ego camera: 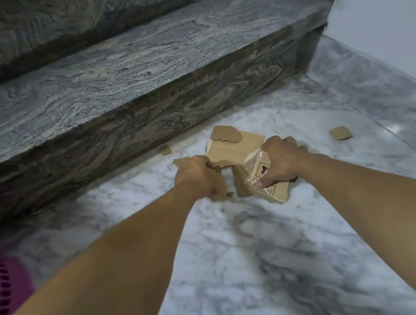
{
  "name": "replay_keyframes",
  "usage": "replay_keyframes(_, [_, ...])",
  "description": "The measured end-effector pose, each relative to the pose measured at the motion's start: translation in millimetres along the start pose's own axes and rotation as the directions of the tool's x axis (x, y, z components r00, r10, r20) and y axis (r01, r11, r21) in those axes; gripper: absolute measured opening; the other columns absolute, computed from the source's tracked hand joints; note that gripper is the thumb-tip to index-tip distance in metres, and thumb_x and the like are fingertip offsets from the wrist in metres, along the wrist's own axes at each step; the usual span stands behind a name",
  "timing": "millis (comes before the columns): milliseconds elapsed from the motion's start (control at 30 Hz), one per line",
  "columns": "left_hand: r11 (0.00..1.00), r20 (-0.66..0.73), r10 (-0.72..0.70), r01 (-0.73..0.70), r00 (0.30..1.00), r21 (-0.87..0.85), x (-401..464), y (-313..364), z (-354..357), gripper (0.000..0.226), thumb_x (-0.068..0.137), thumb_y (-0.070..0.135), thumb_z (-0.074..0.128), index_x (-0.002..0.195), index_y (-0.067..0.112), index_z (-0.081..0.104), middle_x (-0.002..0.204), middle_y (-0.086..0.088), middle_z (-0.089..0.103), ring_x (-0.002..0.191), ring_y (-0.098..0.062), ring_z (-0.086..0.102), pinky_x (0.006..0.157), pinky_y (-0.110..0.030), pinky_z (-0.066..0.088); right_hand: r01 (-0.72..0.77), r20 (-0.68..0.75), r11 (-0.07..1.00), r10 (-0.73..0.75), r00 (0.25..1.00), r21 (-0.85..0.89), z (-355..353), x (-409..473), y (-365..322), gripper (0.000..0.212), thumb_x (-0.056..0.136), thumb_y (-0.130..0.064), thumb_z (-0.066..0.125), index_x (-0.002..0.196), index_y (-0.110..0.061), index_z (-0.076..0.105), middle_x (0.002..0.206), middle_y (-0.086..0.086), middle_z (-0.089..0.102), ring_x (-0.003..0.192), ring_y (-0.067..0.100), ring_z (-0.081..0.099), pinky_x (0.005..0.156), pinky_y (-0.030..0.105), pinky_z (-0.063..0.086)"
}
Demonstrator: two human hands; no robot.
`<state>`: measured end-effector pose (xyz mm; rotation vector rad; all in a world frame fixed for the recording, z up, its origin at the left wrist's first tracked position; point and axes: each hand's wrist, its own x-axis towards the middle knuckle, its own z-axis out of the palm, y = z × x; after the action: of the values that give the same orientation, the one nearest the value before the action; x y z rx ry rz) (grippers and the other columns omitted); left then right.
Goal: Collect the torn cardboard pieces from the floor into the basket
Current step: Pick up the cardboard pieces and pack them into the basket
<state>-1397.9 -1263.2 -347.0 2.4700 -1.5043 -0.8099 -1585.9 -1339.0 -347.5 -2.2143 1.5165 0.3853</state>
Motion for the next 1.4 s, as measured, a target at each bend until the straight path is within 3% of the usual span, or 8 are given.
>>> replay_keyframes(167, [0.967,-0.015,0.114,-0.108,0.993,0.232,32,4,1,0.064,0.065,0.033,0.085,0.121,0.019,0.057,0.126,-0.002,0.044,0.121,-0.025,0.039,0.102,-0.040,0.040,0.016,-0.027,0.996,-0.019,0.999,-0.085,-2,3,2,0.092,0.052,-0.069,0.081,0.128,-0.027,0.051,0.124,0.001,0.046,0.120,0.030,0.034,0.086,0.041,0.032])
replay_keyframes(467, [0.834,0.185,0.387,-0.429,0.903,0.348,79,36,-10,0.077,0.060,0.023,0.087,0.128,0.020,0.052,0.151,0.003,0.025,0.140,-0.026,0.024,0.111,-0.043,0.033,0.006,-0.083,0.999,-0.009,0.997,-0.036,5,-3,5,0.096,0.054,-0.067,0.082,0.135,-0.032,0.046,0.133,0.001,0.043,0.126,0.029,0.034,0.095,0.045,0.032])
replay_keyframes(633, [0.693,0.394,0.419,-0.569,0.818,0.443,98,58,-20,0.142,0.052,0.018,0.093,0.153,0.035,-0.006,0.162,0.004,-0.014,0.150,-0.021,-0.001,0.116,-0.052,0.022,0.019,-0.086,1.000,-0.019,0.996,0.000,5,-5,6,0.065,0.072,-0.045,0.078,0.128,-0.029,0.048,0.132,0.002,0.042,0.124,0.030,0.034,0.097,0.047,0.032])
replay_keyframes(767, [0.499,0.477,0.376,-0.608,0.794,0.618,109,81,-17,0.154,0.048,0.031,0.095,0.146,0.043,-0.023,0.154,0.004,-0.037,0.147,-0.023,-0.021,0.114,-0.064,0.013,0.040,-0.029,0.999,-0.040,0.999,0.005,-1,-6,9,0.066,0.075,-0.026,0.077,0.132,-0.024,0.045,0.137,0.005,0.036,0.130,0.032,0.030,0.102,0.047,0.029])
replay_keyframes(967, [0.509,0.511,0.394,-0.644,0.764,0.572,111,89,-14,0.153,0.039,0.026,0.097,0.149,0.044,-0.008,0.159,0.015,-0.013,0.149,-0.019,-0.003,0.111,-0.053,0.030,0.012,-0.035,1.000,-0.012,0.999,0.000,4,1,8,0.083,0.063,-0.053,0.081,0.134,-0.030,0.044,0.134,0.002,0.037,0.127,0.029,0.031,0.099,0.046,0.030])
replay_keyframes(1100, [0.497,0.460,0.481,-0.665,0.746,0.558,111,76,-14,0.120,0.026,0.041,0.095,0.127,0.036,0.031,0.122,0.018,0.030,0.111,-0.020,0.035,0.092,-0.044,0.048,0.029,-0.082,1.000,-0.029,0.996,-0.001,4,-5,6,0.074,0.064,-0.051,0.082,0.126,-0.029,0.048,0.129,0.002,0.040,0.122,0.028,0.033,0.096,0.044,0.030])
replay_keyframes(1267, [0.492,0.439,0.463,-0.635,0.770,0.595,101,73,-12,0.138,0.042,0.029,0.095,0.148,0.035,0.007,0.135,0.005,0.027,0.122,-0.023,0.032,0.090,-0.041,0.046,0.067,-0.068,0.997,-0.069,0.995,-0.038,2,-19,8,0.074,0.069,-0.034,0.081,0.132,-0.027,0.044,0.132,0.003,0.039,0.124,0.027,0.033,0.098,0.044,0.029])
replay_keyframes(1400, [0.429,0.482,0.442,-0.650,0.757,0.627,96,83,-8,0.140,0.044,0.023,0.096,0.150,0.033,0.005,0.155,0.002,-0.007,0.143,-0.031,0.007,0.098,-0.053,0.044,0.063,-0.033,0.998,-0.064,0.997,-0.022,10,-24,19,0.079,0.066,-0.049,0.081,0.133,-0.030,0.043,0.130,0.000,0.039,0.127,0.026,0.034,0.097,0.045,0.034])
